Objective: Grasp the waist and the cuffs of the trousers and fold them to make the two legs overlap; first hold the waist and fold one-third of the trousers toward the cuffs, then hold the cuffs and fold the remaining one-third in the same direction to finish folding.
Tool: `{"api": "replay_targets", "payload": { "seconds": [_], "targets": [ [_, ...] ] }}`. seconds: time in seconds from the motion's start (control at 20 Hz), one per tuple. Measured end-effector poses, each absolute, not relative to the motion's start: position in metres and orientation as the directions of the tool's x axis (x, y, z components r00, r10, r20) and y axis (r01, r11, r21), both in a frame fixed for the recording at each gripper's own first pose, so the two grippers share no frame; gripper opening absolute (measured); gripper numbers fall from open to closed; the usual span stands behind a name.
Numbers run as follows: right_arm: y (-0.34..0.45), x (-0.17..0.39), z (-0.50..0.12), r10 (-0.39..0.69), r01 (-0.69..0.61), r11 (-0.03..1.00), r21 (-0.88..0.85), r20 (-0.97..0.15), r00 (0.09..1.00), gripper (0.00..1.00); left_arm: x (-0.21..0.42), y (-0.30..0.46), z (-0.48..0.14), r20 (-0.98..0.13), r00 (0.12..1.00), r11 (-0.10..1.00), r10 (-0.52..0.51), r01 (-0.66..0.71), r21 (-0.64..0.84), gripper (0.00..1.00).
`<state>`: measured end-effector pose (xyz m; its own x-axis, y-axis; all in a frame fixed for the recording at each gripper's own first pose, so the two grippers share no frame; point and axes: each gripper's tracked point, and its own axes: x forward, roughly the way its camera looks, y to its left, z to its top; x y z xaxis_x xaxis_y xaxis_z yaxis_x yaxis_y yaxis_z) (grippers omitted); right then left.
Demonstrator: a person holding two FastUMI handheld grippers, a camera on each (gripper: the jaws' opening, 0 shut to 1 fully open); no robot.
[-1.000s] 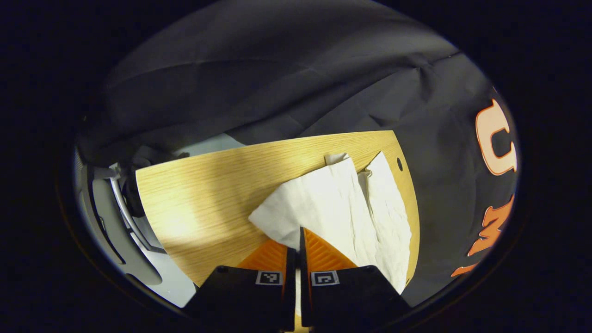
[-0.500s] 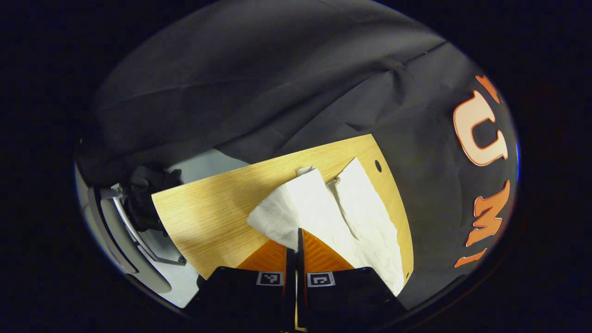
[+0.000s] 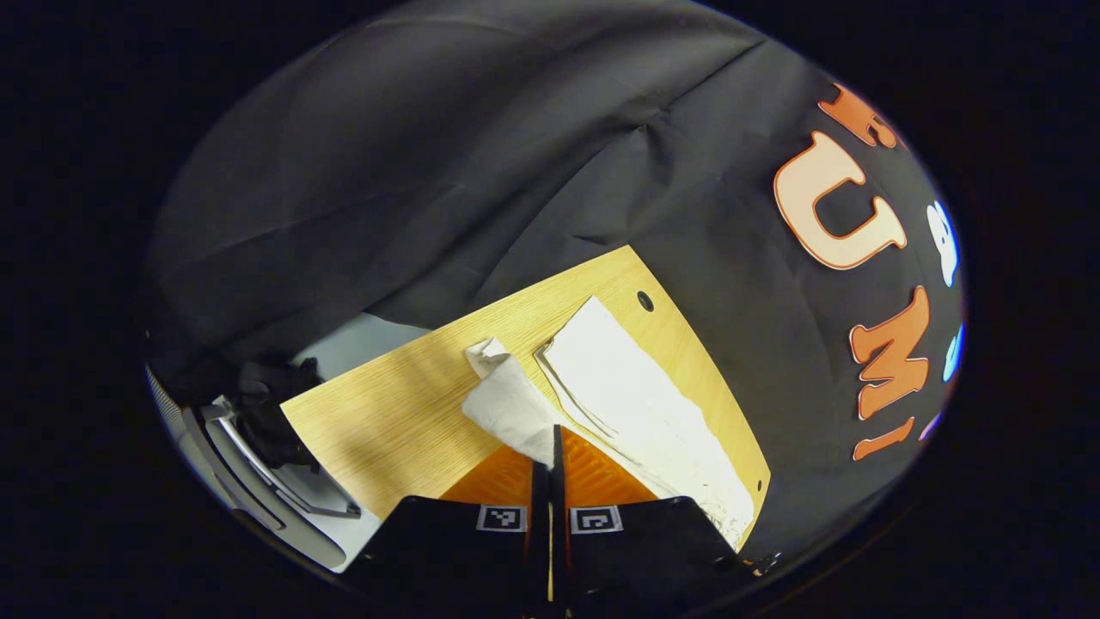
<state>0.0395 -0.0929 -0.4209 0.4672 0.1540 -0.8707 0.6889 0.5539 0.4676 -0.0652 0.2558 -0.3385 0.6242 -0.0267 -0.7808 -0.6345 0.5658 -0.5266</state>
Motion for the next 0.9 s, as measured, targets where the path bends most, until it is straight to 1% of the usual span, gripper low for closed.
{"api": "replay_targets", "payload": {
  "seconds": [0.05, 0.1, 0.15, 0.2, 0.4, 0.45, 0.5, 0.7, 0.8, 0.85, 0.9],
  "targets": [
    [-0.096, 0.04, -0.416, 0.164, 0.688, 0.538, 0.487, -0.861, 0.481, 0.06, -0.068, 0.255, -0.339, -0.789, 0.614, 0.568, -0.024, -0.641, -0.516, 0.05],
    [-0.097, 0.041, -0.41, 0.175, 0.688, 0.524, 0.501, -0.855, 0.489, 0.06, -0.07, 0.253, -0.339, -0.796, 0.605, 0.577, -0.028, -0.64, -0.508, 0.05],
    [-0.101, 0.042, -0.406, 0.179, 0.687, 0.513, 0.514, -0.847, 0.5, 0.1, -0.072, 0.252, -0.34, -0.802, 0.597, 0.599, -0.029, -0.632, -0.493, 0.05],
    [-0.103, 0.046, -0.4, 0.186, 0.681, 0.503, 0.532, -0.837, 0.515, 0.05, -0.074, 0.251, -0.343, -0.811, 0.584, 0.621, -0.028, -0.625, -0.472, 0.05],
    [-0.102, 0.06, -0.371, 0.26, 0.632, 0.462, 0.623, -0.776, 0.575, 0.05, -0.071, 0.253, -0.336, -0.798, 0.603, 0.64, -0.011, -0.609, -0.469, 0.05],
    [-0.103, 0.062, -0.364, 0.267, 0.623, 0.464, 0.63, -0.769, 0.58, 0.05, -0.072, 0.251, -0.337, -0.803, 0.595, 0.654, -0.011, -0.603, -0.456, 0.03],
    [-0.103, 0.066, -0.36, 0.274, 0.616, 0.464, 0.636, -0.765, 0.583, 0.05, -0.07, 0.25, -0.337, -0.805, 0.594, 0.665, -0.014, -0.596, -0.451, 0.05],
    [-0.092, 0.079, -0.339, 0.298, 0.599, 0.483, 0.639, -0.763, 0.574, 0.04, -0.046, 0.249, -0.321, -0.801, 0.598, 0.701, -0.032, -0.557, -0.445, 0.05],
    [-0.089, 0.087, -0.33, 0.294, 0.6, 0.469, 0.648, -0.755, 0.586, 0.05, -0.022, 0.252, -0.317, -0.791, 0.61, 0.701, -0.041, -0.547, -0.457, 0.05],
    [-0.087, 0.09, -0.325, 0.294, 0.612, 0.447, 0.653, -0.753, 0.588, 0.0, -0.011, 0.254, -0.319, -0.791, 0.61, 0.695, -0.051, -0.547, -0.466, 0.05],
    [-0.085, 0.094, -0.319, 0.299, 0.622, 0.423, 0.659, -0.75, 0.591, 0.04, -0.001, 0.257, -0.32, -0.789, 0.611, 0.692, -0.056, -0.546, -0.472, 0.05]
  ]
}}
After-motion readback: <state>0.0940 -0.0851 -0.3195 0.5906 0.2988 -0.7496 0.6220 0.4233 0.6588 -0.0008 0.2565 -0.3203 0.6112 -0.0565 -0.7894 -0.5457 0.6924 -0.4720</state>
